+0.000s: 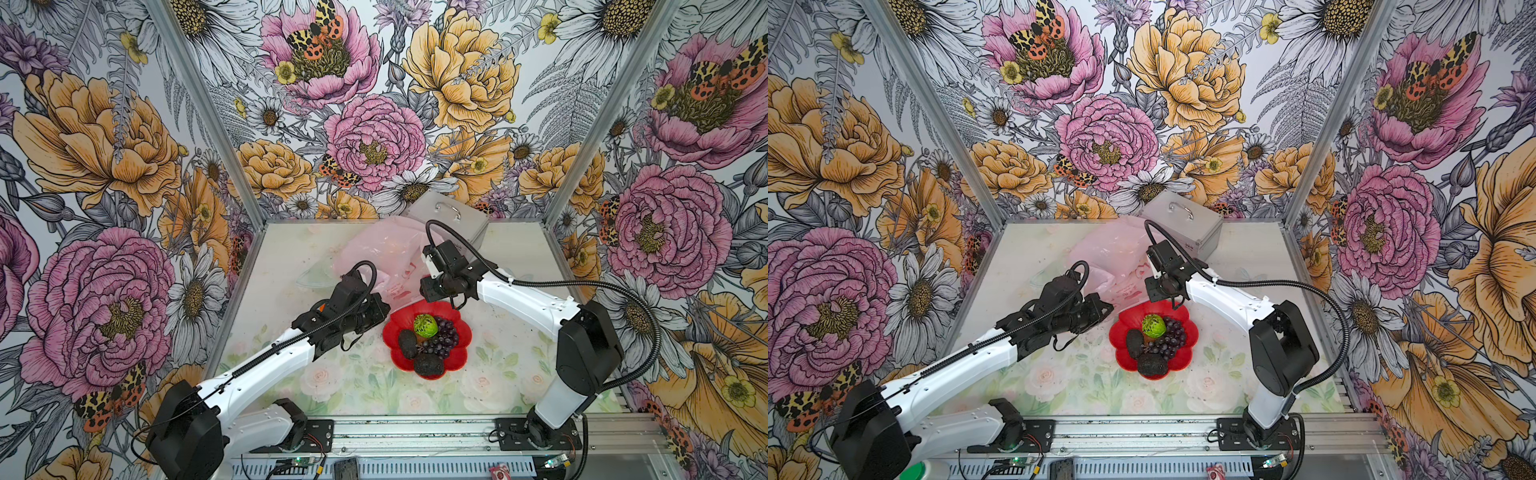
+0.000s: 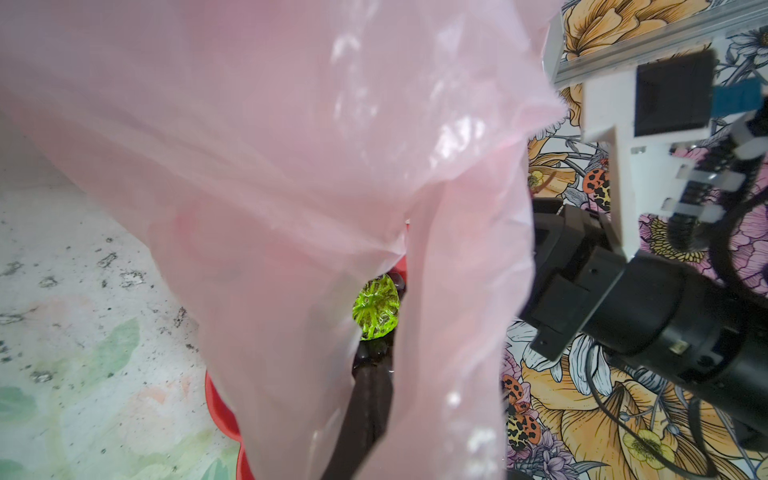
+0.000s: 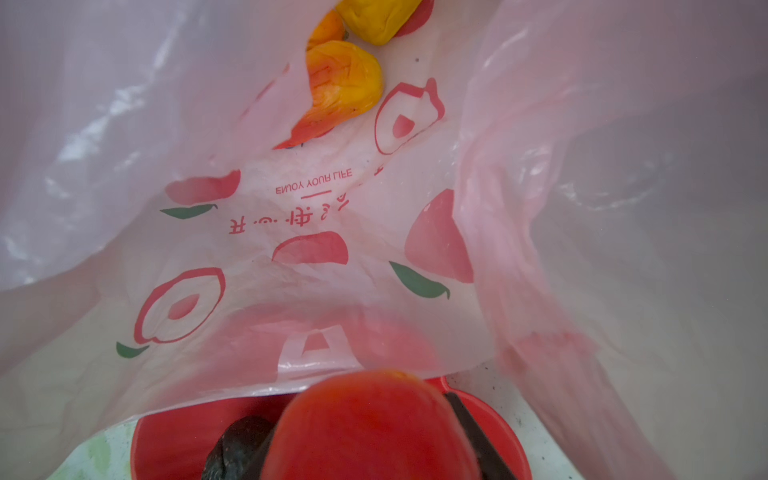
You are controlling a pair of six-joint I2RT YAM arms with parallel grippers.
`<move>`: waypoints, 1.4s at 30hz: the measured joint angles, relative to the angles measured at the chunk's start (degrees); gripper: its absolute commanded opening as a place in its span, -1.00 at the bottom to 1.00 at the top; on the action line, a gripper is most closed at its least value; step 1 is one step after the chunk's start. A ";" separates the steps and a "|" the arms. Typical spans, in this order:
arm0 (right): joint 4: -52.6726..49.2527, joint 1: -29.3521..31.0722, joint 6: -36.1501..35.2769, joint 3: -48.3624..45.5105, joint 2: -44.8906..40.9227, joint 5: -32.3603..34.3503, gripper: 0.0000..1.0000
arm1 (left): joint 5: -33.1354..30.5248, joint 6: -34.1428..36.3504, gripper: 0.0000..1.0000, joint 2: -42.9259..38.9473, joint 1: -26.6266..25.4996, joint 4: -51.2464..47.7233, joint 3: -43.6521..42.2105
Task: Place the fruits into the plastic bag
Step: 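Carry the red-yellow mango with the right gripper into the pink bag mouth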
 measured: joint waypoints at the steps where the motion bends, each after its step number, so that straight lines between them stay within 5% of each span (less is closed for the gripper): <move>1: 0.20 -0.42 0.46 0.00 -0.28 -0.44 -0.31 | 0.00 0.00 -1.00 0.24 0.00 0.11 0.00; 12: 4.17 -7.28 9.97 0.02 -1.55 -11.72 -0.32 | 0.02 0.02 -1.00 3.43 0.00 0.39 0.72; 29: 28.57 -7.21 52.59 -10.71 0.15 -23.98 -0.32 | 0.15 0.24 -1.00 8.83 0.02 1.40 6.80; 42: 36.24 -4.44 62.45 -2.82 15.43 -26.60 -0.32 | 0.98 0.26 -1.00 11.26 0.07 1.60 8.76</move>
